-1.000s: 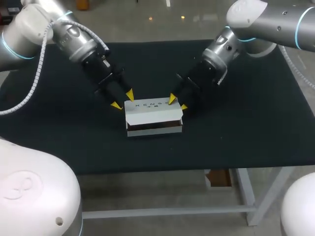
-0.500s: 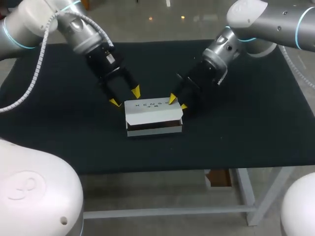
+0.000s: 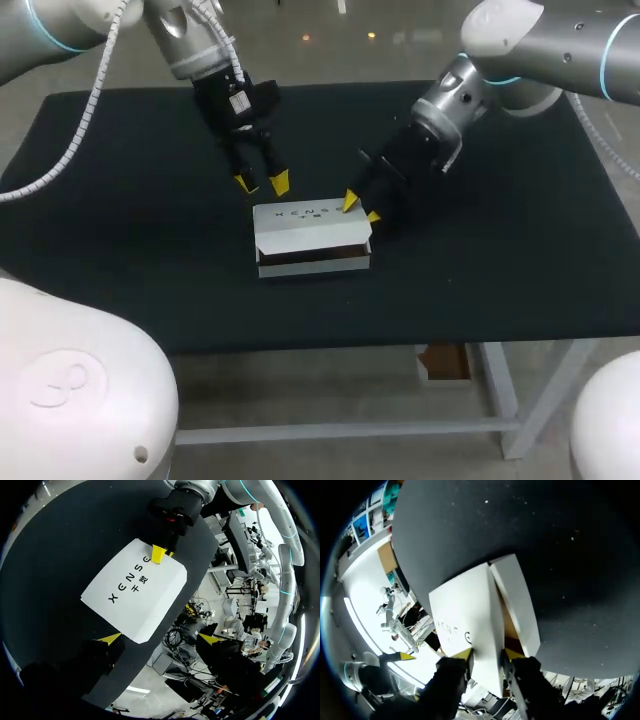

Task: Assemble the packaging by folding the flat box into shape, placing the metal phone stand inside, and closing the box properly

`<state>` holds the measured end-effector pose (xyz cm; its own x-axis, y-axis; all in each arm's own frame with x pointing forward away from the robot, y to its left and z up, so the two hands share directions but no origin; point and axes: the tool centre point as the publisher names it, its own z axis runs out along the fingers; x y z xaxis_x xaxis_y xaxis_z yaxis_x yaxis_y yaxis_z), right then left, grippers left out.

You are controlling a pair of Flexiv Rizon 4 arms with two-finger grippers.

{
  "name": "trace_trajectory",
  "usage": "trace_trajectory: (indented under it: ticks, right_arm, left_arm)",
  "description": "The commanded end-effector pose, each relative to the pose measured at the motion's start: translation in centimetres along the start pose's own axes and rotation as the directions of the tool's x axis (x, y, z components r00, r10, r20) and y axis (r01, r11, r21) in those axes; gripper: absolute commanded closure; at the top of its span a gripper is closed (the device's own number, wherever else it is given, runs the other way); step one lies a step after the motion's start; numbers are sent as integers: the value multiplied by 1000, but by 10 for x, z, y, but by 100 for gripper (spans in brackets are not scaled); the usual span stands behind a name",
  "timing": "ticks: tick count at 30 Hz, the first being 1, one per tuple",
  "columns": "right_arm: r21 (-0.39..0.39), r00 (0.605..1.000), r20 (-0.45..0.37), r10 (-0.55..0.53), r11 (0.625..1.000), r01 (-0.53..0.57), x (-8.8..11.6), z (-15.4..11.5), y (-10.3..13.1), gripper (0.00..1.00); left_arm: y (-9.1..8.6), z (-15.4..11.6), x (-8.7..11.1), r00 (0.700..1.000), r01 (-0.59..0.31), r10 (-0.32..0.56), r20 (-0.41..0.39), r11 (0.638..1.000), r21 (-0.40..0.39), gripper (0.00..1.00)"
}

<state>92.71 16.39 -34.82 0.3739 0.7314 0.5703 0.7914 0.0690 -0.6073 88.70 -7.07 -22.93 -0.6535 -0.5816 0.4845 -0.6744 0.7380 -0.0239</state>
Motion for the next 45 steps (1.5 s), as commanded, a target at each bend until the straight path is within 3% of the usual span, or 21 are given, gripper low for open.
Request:
trace_trajectory:
  ticks: [1,6,7,20,22,23,25,31,32,34,36,45]
  right_arm:
    - [0,1000,0,0,1000,0,0,1,1,61]
    - [0,1000,0,0,1000,0,0,1,1,62]
    - [0,1000,0,0,1000,0,0,1,1,62]
    - [0,1000,0,0,1000,0,0,1,1,62]
    - [0,1000,0,0,1000,0,0,1,1,62]
    - [0,1000,0,0,1000,0,0,1,1,63]
    - [0,1000,0,0,1000,0,0,1,1,64]
    - [0,1000,0,0,1000,0,0,1,1,64]
    - [0,1000,0,0,1000,0,0,1,1,65]
    - [0,1000,0,0,1000,0,0,1,1,65]
    - [0,1000,0,0,1000,0,0,1,1,65]
    - [0,1000,0,0,1000,0,0,1,1,65]
  left_arm:
    - [-4,-8,4,947,-272,290,138,953,-134,0]
    - [-2,-6,7,843,-450,514,161,837,-312,0]
    - [-2,-6,8,840,-450,519,156,828,-333,0]
    - [-2,-6,8,840,-450,519,156,828,-333,0]
    - [-1,1,9,844,-411,490,216,851,-326,0]
    - [-1,4,8,829,-437,515,216,839,-322,0]
    - [-1,9,8,821,-430,508,260,850,-304,0]
    - [1,23,12,738,-495,571,359,820,-286,0]
    - [1,25,12,739,-492,562,371,827,-272,0]
    - [2,28,13,715,-525,596,366,803,-282,0]
    - [0,30,13,699,-538,639,321,766,-353,0]
    - [0,30,13,699,-538,639,321,766,-353,0]
